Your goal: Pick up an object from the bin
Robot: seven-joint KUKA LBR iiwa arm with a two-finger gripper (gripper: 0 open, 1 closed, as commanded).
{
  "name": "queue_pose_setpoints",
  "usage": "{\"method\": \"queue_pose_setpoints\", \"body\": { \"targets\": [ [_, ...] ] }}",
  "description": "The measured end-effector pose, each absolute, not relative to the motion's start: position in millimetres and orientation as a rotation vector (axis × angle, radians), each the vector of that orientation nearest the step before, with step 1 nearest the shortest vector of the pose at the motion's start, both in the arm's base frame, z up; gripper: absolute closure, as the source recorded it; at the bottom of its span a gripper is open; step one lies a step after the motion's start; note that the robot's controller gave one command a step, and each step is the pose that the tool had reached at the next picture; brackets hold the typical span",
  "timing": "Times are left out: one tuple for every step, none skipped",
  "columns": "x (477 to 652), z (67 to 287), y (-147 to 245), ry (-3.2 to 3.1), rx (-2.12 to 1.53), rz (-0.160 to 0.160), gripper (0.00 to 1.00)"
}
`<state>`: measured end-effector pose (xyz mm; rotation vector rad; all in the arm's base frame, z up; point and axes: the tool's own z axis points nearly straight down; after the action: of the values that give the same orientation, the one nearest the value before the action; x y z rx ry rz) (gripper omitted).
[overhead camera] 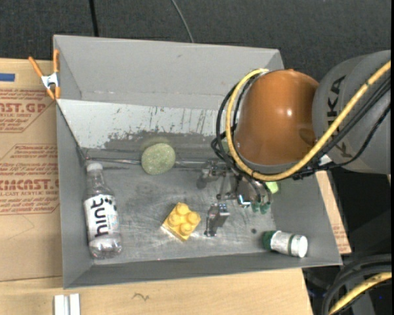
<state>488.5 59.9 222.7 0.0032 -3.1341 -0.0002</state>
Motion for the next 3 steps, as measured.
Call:
{"method": "queue_pose_setpoints", "body": {
  "targets": [
    [490.2,227,60,-3.142,0.001,-0.001,0.00],
    [496.4,177,47,-3.149,0.063,-0.001,0.00],
    [542.2,124,44,-3.139,0.234,0.000,0.00]
  ]
}}
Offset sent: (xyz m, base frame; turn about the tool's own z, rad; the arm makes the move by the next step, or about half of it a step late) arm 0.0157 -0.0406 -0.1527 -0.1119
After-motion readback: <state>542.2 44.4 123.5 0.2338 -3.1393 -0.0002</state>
